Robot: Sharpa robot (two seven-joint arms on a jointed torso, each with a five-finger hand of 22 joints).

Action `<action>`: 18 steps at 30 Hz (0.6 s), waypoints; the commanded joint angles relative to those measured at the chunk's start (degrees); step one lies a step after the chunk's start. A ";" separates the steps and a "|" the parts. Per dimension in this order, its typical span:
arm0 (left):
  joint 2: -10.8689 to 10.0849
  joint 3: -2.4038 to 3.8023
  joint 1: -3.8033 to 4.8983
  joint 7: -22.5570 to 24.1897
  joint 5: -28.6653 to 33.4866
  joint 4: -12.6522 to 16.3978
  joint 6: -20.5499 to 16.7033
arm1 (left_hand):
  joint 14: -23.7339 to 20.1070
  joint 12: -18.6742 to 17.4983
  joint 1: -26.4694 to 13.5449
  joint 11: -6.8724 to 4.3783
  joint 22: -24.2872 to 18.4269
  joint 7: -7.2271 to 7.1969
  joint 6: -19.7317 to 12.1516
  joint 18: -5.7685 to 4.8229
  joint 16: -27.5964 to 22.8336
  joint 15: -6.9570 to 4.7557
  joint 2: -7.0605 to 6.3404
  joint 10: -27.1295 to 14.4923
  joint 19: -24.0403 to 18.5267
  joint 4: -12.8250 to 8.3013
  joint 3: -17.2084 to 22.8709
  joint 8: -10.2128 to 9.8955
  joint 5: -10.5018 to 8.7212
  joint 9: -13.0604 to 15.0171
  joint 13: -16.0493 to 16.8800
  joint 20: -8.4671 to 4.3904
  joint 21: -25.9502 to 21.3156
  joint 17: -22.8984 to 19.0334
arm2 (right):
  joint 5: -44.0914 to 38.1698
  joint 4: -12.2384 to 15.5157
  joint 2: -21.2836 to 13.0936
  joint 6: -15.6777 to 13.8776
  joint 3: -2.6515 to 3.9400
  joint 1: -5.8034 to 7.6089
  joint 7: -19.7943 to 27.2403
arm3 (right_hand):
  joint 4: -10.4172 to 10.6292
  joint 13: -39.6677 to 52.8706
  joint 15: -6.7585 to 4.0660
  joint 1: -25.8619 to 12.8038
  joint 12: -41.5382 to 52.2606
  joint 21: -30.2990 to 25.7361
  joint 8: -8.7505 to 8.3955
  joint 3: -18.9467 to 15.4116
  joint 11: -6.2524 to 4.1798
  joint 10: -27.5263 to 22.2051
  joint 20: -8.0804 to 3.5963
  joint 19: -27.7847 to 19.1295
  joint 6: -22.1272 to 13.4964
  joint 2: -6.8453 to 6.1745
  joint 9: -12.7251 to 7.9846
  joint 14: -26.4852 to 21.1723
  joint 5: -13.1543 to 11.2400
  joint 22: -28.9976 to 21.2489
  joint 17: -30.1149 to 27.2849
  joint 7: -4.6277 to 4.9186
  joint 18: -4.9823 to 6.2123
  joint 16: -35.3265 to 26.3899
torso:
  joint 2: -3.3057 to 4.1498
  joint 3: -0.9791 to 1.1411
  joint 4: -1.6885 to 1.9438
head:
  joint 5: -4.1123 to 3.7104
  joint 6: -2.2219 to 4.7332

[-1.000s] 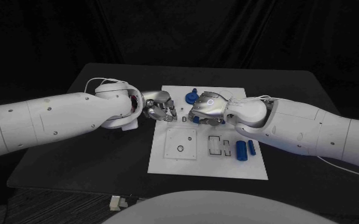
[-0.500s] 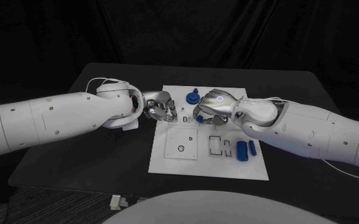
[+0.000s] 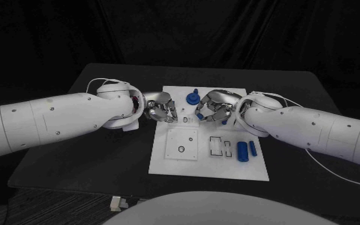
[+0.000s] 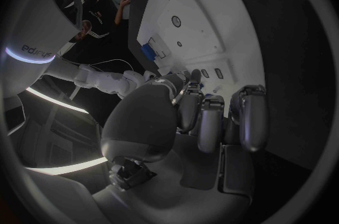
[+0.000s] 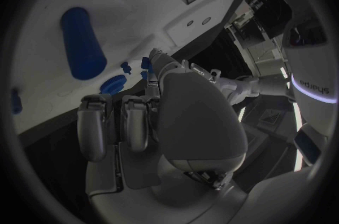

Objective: Assemble the parts on the task board

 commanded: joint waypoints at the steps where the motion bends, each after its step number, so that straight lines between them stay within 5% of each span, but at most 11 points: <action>1: 0.15 0.05 -0.11 0.25 0.17 0.04 0.72 | 4.95 -0.22 -0.50 0.08 11.58 -0.03 0.05 0.04 -0.31 0.29 0.10 -0.05 -0.35 -0.02 0.32 0.33 -0.35 -0.09 0.02 0.12 -0.22 13.36 | 14.43 -1.44 0.67 5.18 0.03 0.05 1.05 | -0.06 15.09 -0.09 -0.09 0.20 0.29 -0.25 -0.43 0.31 6.08 -0.17 6.00 -0.26 0.62 1.96 5.96 -0.61 15.05 15.09 0.20 -0.88 0.17 | 0.07 0.00 0.03 | -0.06 -0.01; 18: 0.26 0.05 -0.23 0.26 0.17 -0.09 0.94 | 4.92 -0.26 -0.50 0.07 11.55 -0.04 0.00 0.06 -0.34 0.29 0.22 -0.08 -0.41 -0.03 0.60 0.34 -0.40 -0.12 -0.03 0.13 -0.32 13.32 | 21.45 -4.44 3.21 6.88 0.03 -0.07 -0.73 | -0.15 15.09 0.22 -1.38 0.20 -2.67 -1.24 -2.91 0.13 6.08 0.06 3.99 -1.40 1.94 1.92 5.74 -1.25 13.86 14.16 0.11 0.00 -0.22 | 0.08 -0.01 0.07 | 0.12 -0.01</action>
